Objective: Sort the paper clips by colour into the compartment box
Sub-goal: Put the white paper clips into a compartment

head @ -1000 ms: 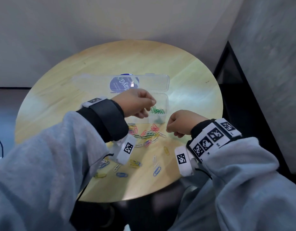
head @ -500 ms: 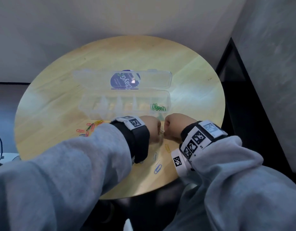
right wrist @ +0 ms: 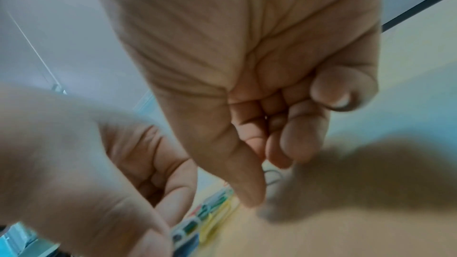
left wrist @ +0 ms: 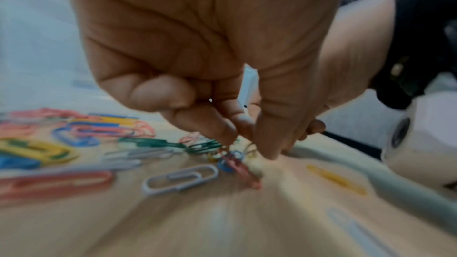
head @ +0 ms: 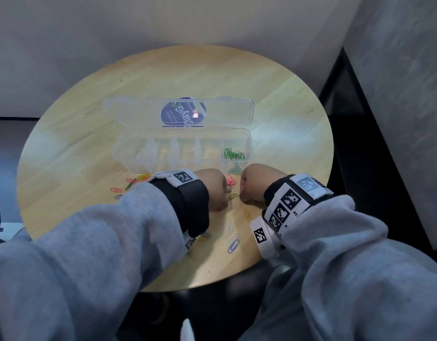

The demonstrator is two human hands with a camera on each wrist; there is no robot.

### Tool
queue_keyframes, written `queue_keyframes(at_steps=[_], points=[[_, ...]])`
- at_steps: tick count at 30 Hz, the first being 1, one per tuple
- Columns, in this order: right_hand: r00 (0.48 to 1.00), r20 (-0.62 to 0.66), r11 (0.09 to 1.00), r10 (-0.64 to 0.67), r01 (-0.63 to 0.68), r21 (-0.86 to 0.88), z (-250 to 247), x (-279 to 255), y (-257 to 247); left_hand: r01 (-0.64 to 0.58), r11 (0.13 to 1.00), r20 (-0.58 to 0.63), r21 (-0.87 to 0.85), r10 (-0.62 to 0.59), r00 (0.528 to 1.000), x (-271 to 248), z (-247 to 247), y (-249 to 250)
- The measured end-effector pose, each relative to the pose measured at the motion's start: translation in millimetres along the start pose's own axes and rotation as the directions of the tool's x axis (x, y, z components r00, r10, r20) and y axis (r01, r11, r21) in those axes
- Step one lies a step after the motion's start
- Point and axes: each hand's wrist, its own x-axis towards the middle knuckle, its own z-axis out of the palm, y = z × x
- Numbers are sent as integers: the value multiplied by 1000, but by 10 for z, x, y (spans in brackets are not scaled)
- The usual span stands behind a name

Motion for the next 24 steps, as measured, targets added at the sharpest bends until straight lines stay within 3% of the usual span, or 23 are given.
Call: queue_keyframes(at_steps=[3, 5, 8, 12, 15, 19, 21, 24], points=[[999, 21, 999, -42, 42, 4, -66, -96, 4, -48, 950, 25, -309, 58, 998, -83, -36, -133], [992, 48, 984, -117, 110, 139, -119, -162, 10, -77, 874, 18, -481, 98, 995, -160, -78, -218], [976, 45, 908, -212, 180, 378, -157, -247, 23, -84, 755, -13, -650, 100, 995, -256, -105, -350], [967, 89, 875, -240, 176, 450, -156, -303, 25, 8, 565, 24, -825, 21, 999, -352, -137, -477], [958, 168, 858, -233, 121, 500, -119, -343, 17, 77, 476, 76, -876, -20, 997, -420, -149, -519], [937, 237, 812, -255, 75, 579, -40, -366, 45, 164, 541, 143, -825, -82, 986, -447, -100, -457], [926, 256, 797, -276, 72, 599, -17, -381, 50, 168, 650, 140, -741, -95, 986, -432, -63, -422], [910, 283, 798, -303, 80, 598, -4, -407, 25, 52, 871, 16, -488, -51, 999, -376, -1, -452]])
